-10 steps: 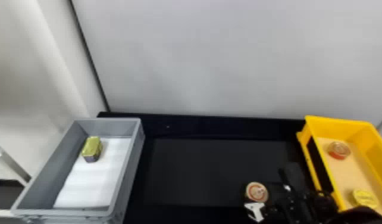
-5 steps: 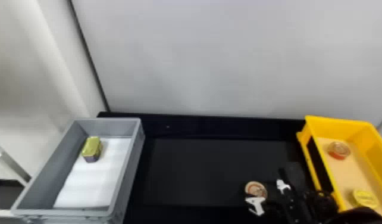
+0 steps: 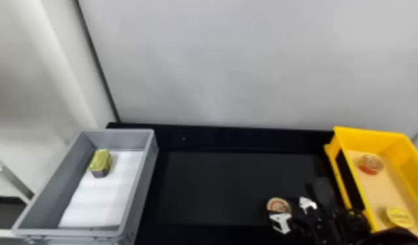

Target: Pick up the round yellow can and place it in the yellow rectangular box

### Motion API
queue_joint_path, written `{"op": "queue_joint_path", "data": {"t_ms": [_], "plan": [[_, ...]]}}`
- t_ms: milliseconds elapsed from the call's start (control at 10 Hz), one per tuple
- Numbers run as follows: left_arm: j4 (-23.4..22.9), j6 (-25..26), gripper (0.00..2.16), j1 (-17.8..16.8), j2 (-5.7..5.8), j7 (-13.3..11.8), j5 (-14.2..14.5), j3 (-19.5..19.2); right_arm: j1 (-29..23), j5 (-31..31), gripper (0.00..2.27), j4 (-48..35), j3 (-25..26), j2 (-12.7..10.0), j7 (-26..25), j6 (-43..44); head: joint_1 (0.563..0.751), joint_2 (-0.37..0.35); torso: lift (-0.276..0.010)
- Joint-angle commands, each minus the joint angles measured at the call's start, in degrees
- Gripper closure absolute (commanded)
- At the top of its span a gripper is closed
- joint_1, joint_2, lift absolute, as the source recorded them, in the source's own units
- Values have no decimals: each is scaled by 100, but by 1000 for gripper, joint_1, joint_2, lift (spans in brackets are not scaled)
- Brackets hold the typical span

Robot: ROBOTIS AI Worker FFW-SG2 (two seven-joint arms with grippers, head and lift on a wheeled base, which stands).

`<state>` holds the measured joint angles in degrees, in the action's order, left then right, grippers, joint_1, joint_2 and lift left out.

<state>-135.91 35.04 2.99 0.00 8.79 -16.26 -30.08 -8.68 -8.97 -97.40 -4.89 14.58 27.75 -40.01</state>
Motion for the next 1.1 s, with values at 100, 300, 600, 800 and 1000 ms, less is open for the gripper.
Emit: {"op": "queue_joint_path", "data": {"t_ms": [100, 300, 600, 800, 1000], "plan": [[3, 4, 136, 9, -15, 0, 0, 0, -47, 0, 684, -332, 23, -16, -14, 52, 694, 14, -68], [3, -5, 136, 26, -15, -8, 9, 0, -135, -8, 682, -973, 146, -25, -199, 175, 694, 14, -68], [-24, -31, 136, 9, -15, 0, 0, 79, -56, -167, 673, -1808, 401, -43, -252, 184, 694, 14, -68], [-15, -13, 136, 18, -15, 0, 0, 88, -65, -580, 673, -2239, 559, -51, -568, 184, 694, 14, -68], [-15, -13, 136, 9, -15, 0, 0, 71, -56, -888, 671, -2494, 946, -78, -568, 123, 694, 14, -68]]}}
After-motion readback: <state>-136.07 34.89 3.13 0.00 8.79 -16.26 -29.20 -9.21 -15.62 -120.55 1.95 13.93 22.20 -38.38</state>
